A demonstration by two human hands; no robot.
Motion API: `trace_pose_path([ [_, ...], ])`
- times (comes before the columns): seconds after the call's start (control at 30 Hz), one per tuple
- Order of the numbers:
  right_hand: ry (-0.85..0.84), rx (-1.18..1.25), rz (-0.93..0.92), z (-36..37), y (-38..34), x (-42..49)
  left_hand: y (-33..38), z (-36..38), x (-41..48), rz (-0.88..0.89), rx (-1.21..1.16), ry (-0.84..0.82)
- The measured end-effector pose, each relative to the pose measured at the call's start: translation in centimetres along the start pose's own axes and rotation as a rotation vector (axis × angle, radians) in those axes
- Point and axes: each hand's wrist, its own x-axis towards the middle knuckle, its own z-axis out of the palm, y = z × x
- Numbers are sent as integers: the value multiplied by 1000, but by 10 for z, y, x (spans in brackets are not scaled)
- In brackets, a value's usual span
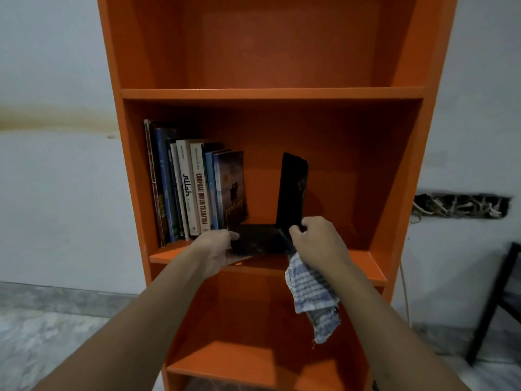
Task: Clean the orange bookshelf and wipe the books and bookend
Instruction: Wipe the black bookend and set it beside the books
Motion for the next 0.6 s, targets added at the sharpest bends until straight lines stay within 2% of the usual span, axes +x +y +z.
trace_pose_path([
  [0.1,121,156,110,-10,2,-5,-12,-6,11,23,34,35],
  [0.2,359,301,-68,-14,-13,-17,-22,-11,21,21,4,69],
  [0.27,389,236,-210,0,-27,-17,-27,-10,20,46,0,76],
  [0.37,233,29,-271,37,-32,0,-31,-7,14,88,-9,49],
  [0.47,-10,-134,-181,60,-31,11,-32,-6,8,137,-15,13],
  [0.6,-153,58,-153,71,-22,8,-32,-6,6,206,-40,18],
])
